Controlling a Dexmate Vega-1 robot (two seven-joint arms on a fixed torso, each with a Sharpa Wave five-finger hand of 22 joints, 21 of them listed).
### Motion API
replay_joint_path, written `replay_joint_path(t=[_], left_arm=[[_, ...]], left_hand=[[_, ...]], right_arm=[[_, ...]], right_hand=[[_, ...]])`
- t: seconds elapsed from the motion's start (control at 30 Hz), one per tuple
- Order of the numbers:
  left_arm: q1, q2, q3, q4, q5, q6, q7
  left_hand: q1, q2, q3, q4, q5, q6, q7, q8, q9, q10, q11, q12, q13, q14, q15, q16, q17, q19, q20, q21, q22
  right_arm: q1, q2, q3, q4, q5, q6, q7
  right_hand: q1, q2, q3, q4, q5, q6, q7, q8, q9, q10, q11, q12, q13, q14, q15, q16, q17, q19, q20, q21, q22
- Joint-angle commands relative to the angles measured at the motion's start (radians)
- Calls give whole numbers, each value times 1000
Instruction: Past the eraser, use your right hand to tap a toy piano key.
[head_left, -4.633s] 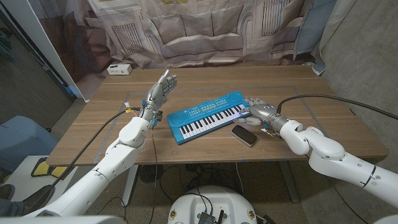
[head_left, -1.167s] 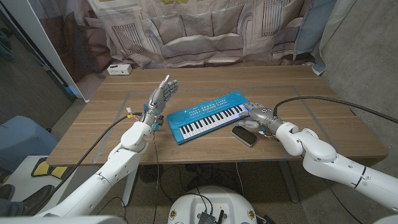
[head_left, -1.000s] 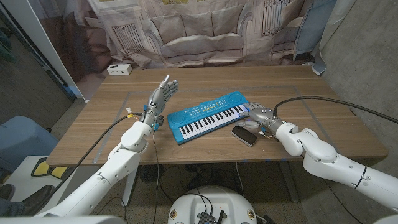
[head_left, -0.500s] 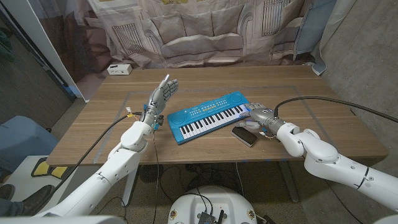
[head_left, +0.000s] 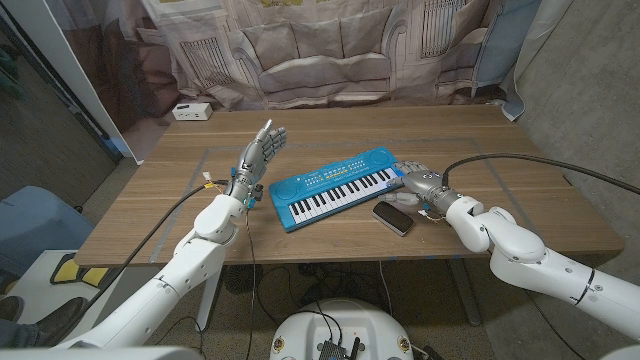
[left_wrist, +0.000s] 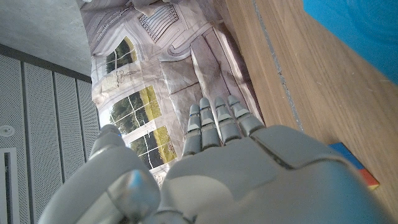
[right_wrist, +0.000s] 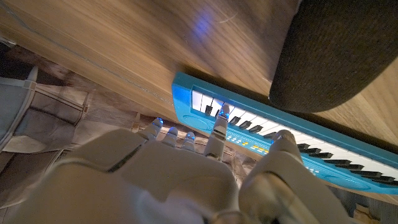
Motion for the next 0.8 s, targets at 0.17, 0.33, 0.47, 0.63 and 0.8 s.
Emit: replay_joint_path(t=[0.17, 0.33, 0.47, 0.63, 0.8], left_arm=[[-12, -5, 3, 21, -8, -5, -14], [-21, -8, 6, 29, -9, -3, -19], [-27, -9, 7, 35, -10, -2, -21], [-32, -9, 7, 38, -10, -1, -22], [-34, -7, 6, 40, -12, 2, -24]], left_hand=[[3, 13, 0, -7, -2, 10, 1, -1, 3, 8, 4, -1, 2, 8, 4, 0, 5, 2, 6, -5, 4], [3, 13, 0, -7, -2, 10, 1, -1, 3, 8, 1, -1, 2, 9, 3, 0, 5, 2, 5, -5, 4], [3, 13, 1, -7, -2, 10, 1, -1, 3, 9, 1, -1, 2, 8, 5, 0, 5, 2, 8, -5, 4], [3, 14, 1, -8, -2, 11, 1, -1, 3, 10, -2, -1, 2, 8, 5, 0, 5, 2, 9, -5, 4], [3, 14, 1, -8, -2, 12, 1, -1, 3, 11, -5, -1, 2, 9, 5, 0, 5, 2, 11, -5, 4]], right_arm=[[-12, 2, 18, -20, 8, -18, 2], [-10, 4, 19, -28, 13, -38, 22], [-7, 9, 25, -28, 40, -44, 35], [-9, 10, 35, -18, 79, -20, 11], [-19, 9, 53, -5, 133, 24, -38]], right_hand=[[6, 2, 11, -1, -2, -27, 6, -6, 1, -66, 16, 10, 2, -198, 4, 7, 2, -83, 12, 8, 1], [11, -1, 14, -6, -3, -95, 25, -20, 2, -65, 31, 8, 2, -191, 6, 7, 1, -77, 15, 8, 1], [29, -3, 25, -20, -6, -282, 67, -29, 2, -73, 55, 0, 3, -188, 8, 2, -1, -70, 21, 6, 1], [54, 2, 43, -31, -10, -543, 115, -27, 1, -94, 72, -8, 3, -191, 12, -5, -2, -68, 17, 1, 1], [61, 13, 56, -29, -10, -791, 159, -23, 3, -168, 99, -22, 5, -223, 29, -14, 1, -92, 19, -5, 1]])
